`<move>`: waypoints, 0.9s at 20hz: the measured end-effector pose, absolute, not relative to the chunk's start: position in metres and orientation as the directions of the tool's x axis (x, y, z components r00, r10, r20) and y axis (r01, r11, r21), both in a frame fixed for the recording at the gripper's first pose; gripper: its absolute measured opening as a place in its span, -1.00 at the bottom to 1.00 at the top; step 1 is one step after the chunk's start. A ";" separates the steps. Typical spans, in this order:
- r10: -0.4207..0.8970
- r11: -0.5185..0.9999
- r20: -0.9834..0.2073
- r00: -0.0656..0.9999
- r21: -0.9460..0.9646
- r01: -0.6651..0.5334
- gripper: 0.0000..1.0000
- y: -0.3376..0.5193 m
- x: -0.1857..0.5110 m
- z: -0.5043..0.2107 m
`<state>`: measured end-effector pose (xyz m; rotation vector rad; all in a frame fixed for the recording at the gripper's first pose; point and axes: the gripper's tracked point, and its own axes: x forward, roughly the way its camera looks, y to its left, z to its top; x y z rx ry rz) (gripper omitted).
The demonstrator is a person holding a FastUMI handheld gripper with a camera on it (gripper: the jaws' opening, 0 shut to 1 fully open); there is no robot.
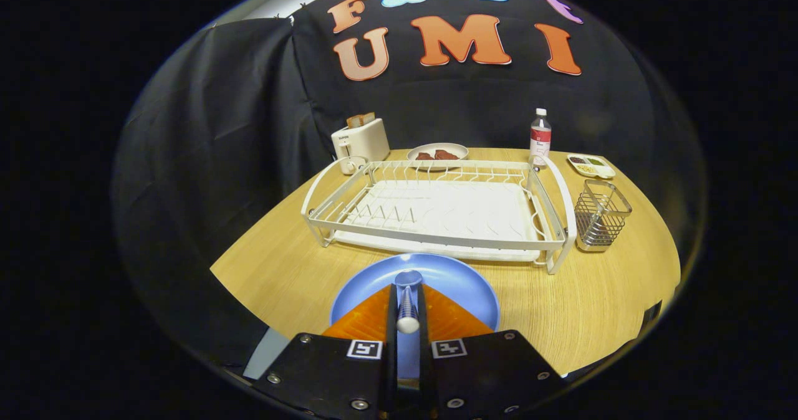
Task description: Take the plate from the dish rack, then take the spoon from the basket and place it into the plate.
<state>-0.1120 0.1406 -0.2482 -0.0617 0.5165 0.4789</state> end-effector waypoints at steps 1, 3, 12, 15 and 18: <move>0.422 0.890 -0.490 0.763 0.064 -0.451 -0.62 0.137 -0.110 -0.247; 0.413 0.899 -0.488 0.769 0.081 -0.431 -0.15 0.132 -0.105 -0.244; 0.318 0.941 -0.416 0.852 0.032 -0.336 0.96 0.078 -0.053 -0.189; 0.293 0.949 -0.383 0.876 0.007 -0.315 0.96 0.061 -0.035 -0.163; 0.276 0.955 -0.347 0.896 -0.002 -0.295 0.95 0.049 -0.018 -0.138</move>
